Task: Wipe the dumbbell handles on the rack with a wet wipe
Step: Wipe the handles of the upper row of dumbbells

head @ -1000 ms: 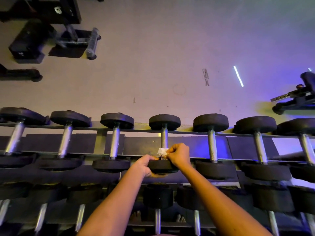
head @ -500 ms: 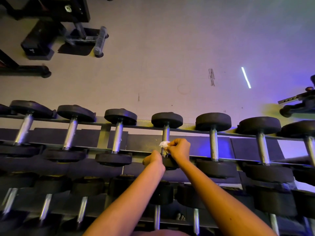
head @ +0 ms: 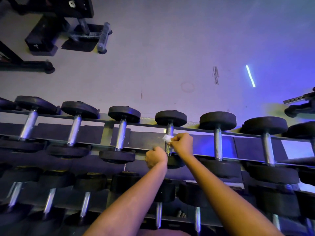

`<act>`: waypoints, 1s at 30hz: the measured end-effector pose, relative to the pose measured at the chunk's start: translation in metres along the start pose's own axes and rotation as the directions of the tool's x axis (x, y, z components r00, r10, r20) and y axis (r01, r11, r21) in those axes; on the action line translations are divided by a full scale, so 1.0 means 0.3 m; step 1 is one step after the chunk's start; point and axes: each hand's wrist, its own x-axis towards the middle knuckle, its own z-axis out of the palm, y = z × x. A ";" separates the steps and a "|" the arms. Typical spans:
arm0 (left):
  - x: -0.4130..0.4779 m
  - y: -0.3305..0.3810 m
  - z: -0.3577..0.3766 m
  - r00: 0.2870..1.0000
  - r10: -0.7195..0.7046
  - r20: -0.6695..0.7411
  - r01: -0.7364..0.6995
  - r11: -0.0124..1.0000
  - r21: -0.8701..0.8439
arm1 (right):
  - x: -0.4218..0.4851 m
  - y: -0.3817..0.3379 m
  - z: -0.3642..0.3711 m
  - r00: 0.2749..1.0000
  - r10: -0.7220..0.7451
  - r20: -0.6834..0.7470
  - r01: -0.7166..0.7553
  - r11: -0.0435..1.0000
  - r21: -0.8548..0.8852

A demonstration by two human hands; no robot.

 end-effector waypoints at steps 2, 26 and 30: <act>0.000 -0.001 -0.004 1.000 0.013 -0.004 -0.013 1.000 0.017 | -0.059 0.038 0.006 0.999 0.022 0.036 -0.020 0.998 -0.054; -0.016 0.007 -0.028 0.997 0.045 0.064 -0.047 0.998 0.038 | -0.084 0.016 0.005 0.999 0.046 0.011 -0.045 0.996 -0.074; -0.015 -0.002 -0.056 0.992 0.056 0.113 -0.067 0.992 0.103 | -0.069 -0.024 -0.011 0.997 0.073 0.023 -0.072 0.997 -0.033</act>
